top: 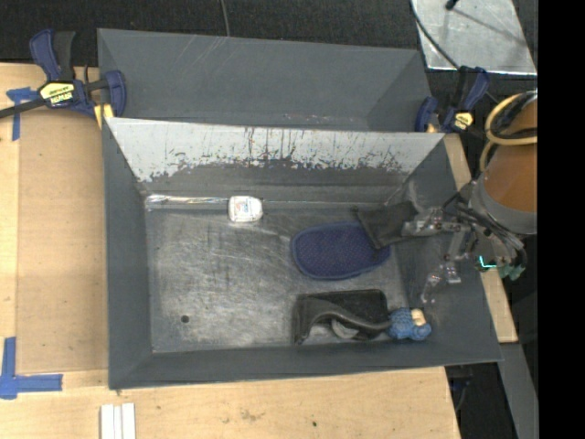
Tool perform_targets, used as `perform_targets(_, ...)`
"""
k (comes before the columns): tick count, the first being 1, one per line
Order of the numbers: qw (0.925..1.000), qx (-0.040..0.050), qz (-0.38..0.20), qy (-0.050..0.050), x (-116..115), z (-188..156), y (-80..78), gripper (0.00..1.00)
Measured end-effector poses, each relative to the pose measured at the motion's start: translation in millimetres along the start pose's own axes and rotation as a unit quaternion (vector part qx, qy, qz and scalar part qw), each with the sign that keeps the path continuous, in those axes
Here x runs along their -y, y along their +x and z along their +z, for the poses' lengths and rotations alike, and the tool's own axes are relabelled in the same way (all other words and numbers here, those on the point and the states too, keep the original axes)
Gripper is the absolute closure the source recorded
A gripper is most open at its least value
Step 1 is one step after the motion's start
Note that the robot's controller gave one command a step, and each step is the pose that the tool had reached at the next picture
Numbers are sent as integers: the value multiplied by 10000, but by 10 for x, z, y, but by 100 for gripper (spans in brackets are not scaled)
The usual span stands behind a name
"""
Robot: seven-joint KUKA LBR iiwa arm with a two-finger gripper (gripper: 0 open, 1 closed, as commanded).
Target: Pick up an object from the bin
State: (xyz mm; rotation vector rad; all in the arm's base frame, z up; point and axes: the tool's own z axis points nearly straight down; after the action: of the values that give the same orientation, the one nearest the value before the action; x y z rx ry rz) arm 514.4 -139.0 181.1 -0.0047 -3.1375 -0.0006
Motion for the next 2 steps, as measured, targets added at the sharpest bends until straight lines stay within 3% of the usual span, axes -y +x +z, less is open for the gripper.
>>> perform_targets(1, 9999, 99, 130, 17, -304, 1082, -585, 0)
perform_targets(2, 9998, 135, 126, 21, -300, 1040, -604, 100)
